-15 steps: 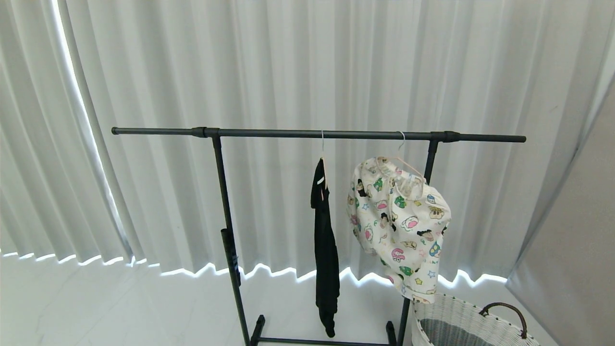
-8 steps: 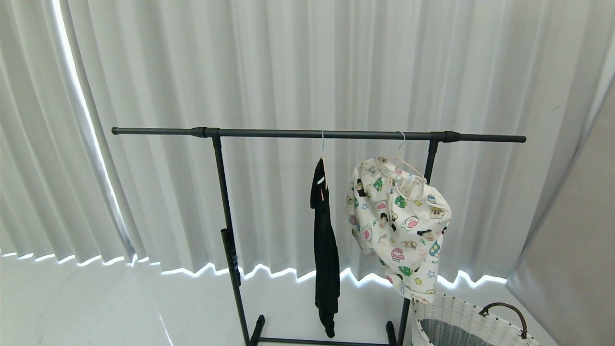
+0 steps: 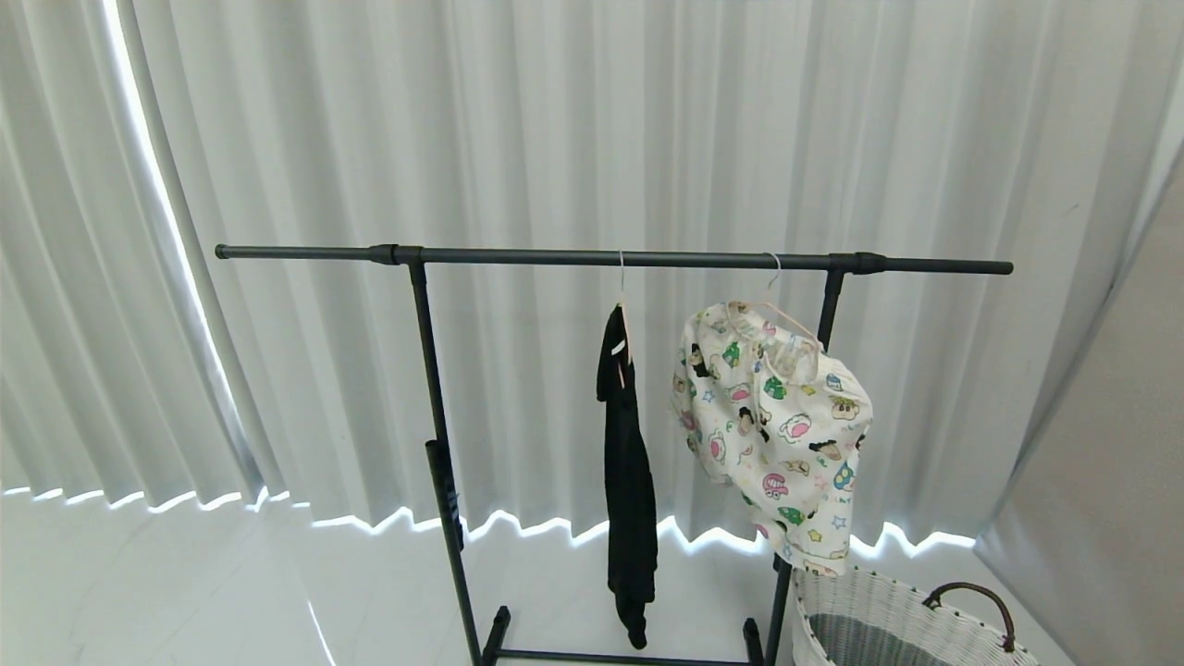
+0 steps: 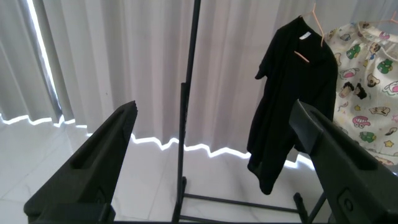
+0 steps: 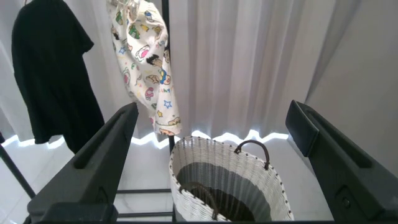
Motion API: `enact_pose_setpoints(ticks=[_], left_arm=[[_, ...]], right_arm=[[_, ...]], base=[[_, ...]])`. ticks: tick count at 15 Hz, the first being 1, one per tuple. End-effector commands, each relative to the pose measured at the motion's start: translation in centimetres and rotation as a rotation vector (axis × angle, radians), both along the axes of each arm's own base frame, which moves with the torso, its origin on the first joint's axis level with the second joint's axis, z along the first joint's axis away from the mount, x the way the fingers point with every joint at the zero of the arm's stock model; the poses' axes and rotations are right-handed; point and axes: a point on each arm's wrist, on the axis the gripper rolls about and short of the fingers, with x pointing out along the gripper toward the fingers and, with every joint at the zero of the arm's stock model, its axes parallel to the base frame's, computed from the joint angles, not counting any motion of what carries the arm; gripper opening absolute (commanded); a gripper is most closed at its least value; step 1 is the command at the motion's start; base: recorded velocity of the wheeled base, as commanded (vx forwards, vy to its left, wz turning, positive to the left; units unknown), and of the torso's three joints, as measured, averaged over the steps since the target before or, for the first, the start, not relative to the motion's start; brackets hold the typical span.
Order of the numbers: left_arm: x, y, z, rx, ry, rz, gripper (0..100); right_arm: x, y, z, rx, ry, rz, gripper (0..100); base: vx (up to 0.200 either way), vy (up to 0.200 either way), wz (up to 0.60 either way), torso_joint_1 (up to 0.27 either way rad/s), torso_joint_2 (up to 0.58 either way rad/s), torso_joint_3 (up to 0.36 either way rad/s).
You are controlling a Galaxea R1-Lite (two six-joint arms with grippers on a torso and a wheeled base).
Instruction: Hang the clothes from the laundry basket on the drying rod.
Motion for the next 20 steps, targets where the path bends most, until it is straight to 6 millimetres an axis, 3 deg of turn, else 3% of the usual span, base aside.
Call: enact_pose_setpoints(ticks=[1, 20], left_arm=[[0.01, 0.0, 0.0, 0.0, 0.001, 0.0, 100], [0.01, 0.0, 0.0, 0.0, 0.001, 0.0, 100]], right_arm=[[-0.02, -0.01, 0.02, -0.001, -0.002, -0.001, 100], [-0.02, -0.01, 0.02, 0.005, -0.002, -0.001, 100]], base=[[0.0, 0.0, 0.0, 0.0, 0.0, 0.0], [0.0, 0.0, 0.0, 0.0, 0.0, 0.0]])
